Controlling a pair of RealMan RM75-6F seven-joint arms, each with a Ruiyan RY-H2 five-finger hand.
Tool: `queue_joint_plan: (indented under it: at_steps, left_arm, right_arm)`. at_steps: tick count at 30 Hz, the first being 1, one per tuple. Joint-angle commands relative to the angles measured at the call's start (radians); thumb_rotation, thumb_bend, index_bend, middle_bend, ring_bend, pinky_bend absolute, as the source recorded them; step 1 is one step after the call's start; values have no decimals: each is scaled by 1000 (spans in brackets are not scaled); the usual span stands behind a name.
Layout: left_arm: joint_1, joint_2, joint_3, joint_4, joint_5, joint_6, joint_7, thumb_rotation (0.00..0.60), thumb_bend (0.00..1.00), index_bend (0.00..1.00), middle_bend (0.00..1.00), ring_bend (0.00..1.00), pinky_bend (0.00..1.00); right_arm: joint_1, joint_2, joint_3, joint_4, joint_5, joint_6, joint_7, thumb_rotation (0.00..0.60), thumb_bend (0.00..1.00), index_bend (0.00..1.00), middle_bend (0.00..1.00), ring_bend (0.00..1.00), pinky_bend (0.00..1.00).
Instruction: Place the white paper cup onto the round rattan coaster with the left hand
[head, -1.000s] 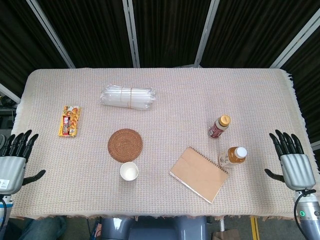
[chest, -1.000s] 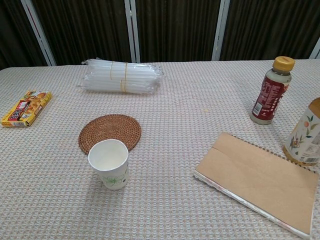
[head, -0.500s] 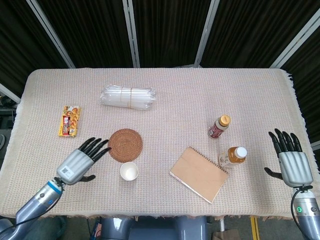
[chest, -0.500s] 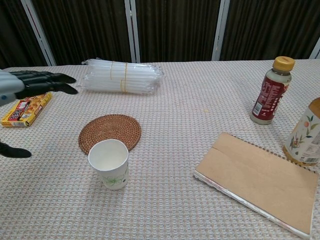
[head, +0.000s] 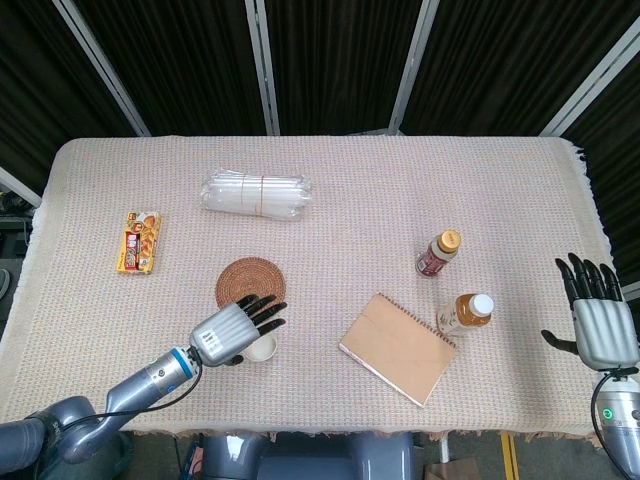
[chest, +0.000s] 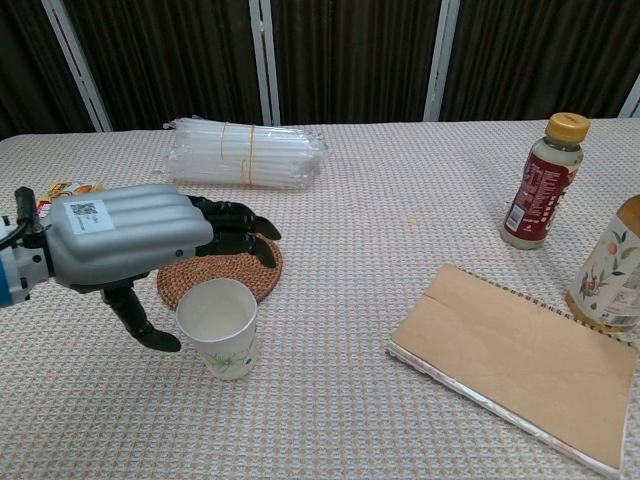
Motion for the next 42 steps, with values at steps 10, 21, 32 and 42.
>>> queue_joint_plan:
  at_steps: [10, 21, 32, 42]
  left_arm:
    - [-34, -67, 10, 42, -44, 7, 25, 600, 13, 459, 393, 327, 466]
    - [-33, 16, -82, -42, -135, 72, 74, 600, 12, 458, 392, 327, 467]
    - [-84, -19, -163, 93, -410, 6, 119, 600, 11, 458, 391, 327, 465]
    - [-129, -115, -140, 221, -465, -13, 102, 600, 2, 454, 382, 323, 460]
  right_arm:
    - [-5, 11, 5, -3, -3, -8, 23, 600, 0, 0, 0, 0, 0]
    - [-8, 15, 7, -9, -10, -5, 27, 600, 0, 0, 0, 0, 0]
    - [-8, 17, 10, -9, -5, -14, 22, 600, 0, 0, 0, 0, 0]
    - [-8, 15, 15, -7, 2, -21, 18, 600, 0, 0, 0, 0, 0]
